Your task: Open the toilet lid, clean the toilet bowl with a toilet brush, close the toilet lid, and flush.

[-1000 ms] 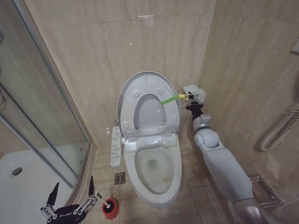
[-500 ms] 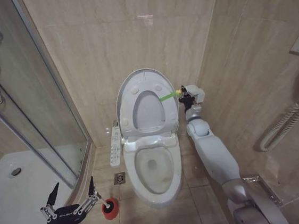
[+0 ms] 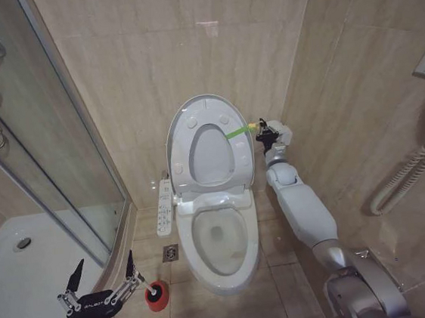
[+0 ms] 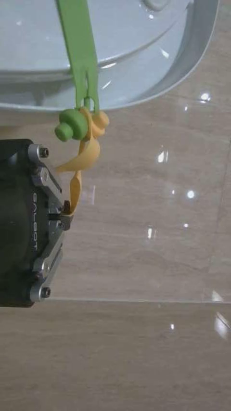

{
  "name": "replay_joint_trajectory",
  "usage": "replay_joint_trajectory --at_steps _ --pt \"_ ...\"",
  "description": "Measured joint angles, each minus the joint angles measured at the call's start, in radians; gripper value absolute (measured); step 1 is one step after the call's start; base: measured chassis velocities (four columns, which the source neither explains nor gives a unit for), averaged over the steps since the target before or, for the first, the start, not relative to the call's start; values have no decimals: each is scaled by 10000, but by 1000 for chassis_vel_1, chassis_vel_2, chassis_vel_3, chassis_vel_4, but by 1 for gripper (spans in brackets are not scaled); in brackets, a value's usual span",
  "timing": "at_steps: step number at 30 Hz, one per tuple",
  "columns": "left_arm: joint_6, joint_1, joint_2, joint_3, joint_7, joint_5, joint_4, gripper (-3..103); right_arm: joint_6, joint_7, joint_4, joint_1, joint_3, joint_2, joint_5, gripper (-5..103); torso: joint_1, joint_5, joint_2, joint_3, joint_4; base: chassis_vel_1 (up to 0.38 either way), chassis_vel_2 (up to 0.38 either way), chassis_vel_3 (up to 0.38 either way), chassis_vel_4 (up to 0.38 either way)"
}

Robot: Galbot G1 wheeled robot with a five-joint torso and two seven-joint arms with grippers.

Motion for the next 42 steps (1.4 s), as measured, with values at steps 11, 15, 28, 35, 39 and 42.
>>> replay_joint_trajectory --at_steps 11,15,28,35,39,42 --pt "0 0 0 0 0 0 0 100 34 0 -442 510 -217 -101 -67 1 0 0 0 1 -5 0 0 0 0" --pt "0 0 0 0 0 0 0 100 -4 55 -413 507 -292 -73 -69 1 0 0 0 1 -6 0 0 0 0" --pt "0 -1 0 0 0 0 0 100 -409 235 1421 -816 -471 -725 519 4 0 1 0 0 -10 0 0 0 0" --pt "0 0 0 0 0 0 0 100 -616 292 2503 -1379 -638 -1119 774 32 0 -1 0 -1 -4 0 0 0 0" --pt "0 0 0 0 0 0 0 100 -655 299 2746 -1552 -692 -1199 808 32 0 0 0 0 -5 0 0 0 0" --pt "0 0 0 0 0 0 0 100 -680 307 2943 -1718 -743 -1222 815 58 0 -1 0 -1 -4 0 0 0 0"
